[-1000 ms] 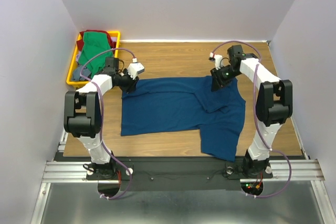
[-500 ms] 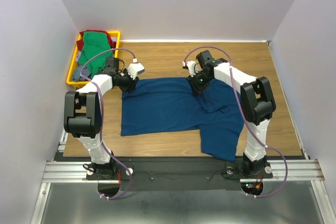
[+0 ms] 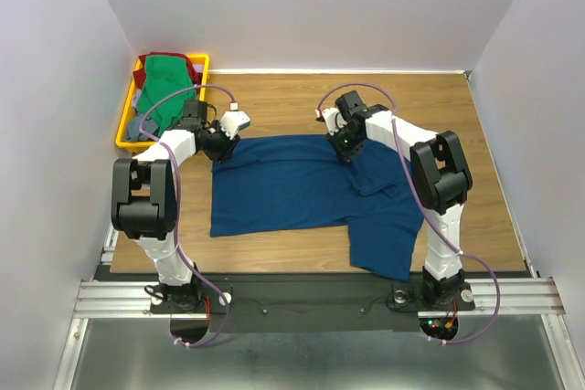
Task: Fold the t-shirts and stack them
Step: Fold the tshirt
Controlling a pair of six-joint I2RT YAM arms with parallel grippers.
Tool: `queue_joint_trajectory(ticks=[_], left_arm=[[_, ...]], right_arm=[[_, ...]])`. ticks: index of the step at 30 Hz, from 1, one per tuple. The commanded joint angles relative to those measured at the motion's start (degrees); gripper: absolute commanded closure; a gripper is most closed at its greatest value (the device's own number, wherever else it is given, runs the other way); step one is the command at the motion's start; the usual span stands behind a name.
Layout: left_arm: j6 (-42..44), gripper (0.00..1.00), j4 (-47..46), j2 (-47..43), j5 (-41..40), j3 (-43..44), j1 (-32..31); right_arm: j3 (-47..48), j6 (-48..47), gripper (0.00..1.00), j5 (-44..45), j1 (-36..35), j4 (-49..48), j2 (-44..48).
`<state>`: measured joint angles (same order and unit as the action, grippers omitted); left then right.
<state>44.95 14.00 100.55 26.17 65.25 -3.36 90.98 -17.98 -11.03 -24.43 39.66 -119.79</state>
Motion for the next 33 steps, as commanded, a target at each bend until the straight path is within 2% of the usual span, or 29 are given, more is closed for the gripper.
queue_joint_trajectory(ticks=[1, 14, 24, 31, 33], left_arm=[[1.19, 0.57, 0.85, 0.87, -1.04, -0.39, 0.63], [9.80, 0.56, 8.05, -1.85, 2.57, -0.83, 1.86], [15.16, 0.54, 12.10, -1.59, 3.88, -1.09, 1.86], [16.49, 0.53, 12.02, -0.80, 2.39, -1.97, 1.86], [15.79, 0.57, 10.79, -0.45, 1.43, -2.06, 1.86]], right_arm=[[0.17, 0.14, 0.99, 2.41, -0.36, -1.87, 2.54], [-0.80, 0.31, 0.99, 3.29, -0.36, -1.78, 7.55], [-1.42, -0.22, 0.99, 4.08, -0.36, -1.34, 7.38], [-1.51, -0.30, 0.99, 4.26, -0.36, -1.25, 7.11], [-1.68, -0.30, 0.99, 4.26, -0.36, -1.25, 7.11]])
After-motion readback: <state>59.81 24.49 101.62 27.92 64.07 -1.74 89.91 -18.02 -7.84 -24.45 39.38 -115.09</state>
